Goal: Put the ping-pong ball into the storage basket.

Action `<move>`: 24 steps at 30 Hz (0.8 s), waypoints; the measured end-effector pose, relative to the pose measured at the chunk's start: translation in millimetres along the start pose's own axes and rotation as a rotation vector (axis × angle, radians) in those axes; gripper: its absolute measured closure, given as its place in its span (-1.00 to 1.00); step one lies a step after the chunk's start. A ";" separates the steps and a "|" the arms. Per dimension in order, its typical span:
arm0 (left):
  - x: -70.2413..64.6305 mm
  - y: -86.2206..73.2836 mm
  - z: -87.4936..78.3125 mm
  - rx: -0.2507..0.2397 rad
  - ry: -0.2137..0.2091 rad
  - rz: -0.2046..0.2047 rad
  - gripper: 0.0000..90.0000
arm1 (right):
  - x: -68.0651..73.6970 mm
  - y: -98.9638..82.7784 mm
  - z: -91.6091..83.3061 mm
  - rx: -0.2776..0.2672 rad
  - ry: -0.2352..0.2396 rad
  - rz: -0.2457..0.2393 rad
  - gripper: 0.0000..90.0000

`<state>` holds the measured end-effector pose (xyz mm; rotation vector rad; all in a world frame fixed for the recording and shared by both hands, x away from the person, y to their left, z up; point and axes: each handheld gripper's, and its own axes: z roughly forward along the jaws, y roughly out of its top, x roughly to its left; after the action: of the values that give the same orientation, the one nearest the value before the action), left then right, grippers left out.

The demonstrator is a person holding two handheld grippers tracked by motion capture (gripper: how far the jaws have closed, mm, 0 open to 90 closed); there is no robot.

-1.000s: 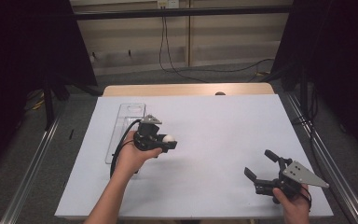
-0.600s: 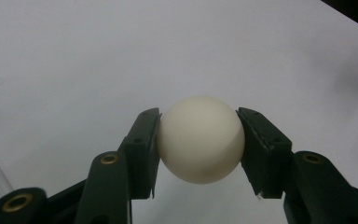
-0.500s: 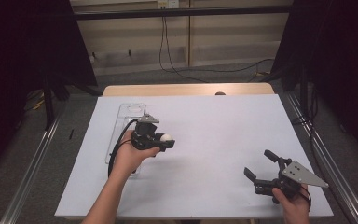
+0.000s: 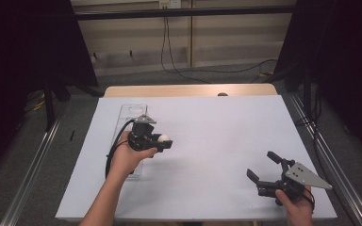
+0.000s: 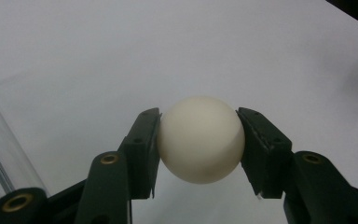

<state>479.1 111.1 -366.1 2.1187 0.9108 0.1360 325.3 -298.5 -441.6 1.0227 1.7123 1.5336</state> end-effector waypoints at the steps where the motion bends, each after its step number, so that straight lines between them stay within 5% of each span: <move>1: 0.4 0.3 -1.5 0.014 0.007 0.003 0.14 | -0.2 -0.1 -0.2 0.001 0.003 -0.004 -0.94; 24: 10.5 -3.7 -11.8 -0.002 0.018 -0.013 0.14 | -0.1 0.2 -0.7 0.001 0.004 -0.001 -0.94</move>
<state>480.1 127.0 -363.0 2.1124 0.9344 0.1491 324.8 -298.9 -441.3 1.0195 1.7162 1.5354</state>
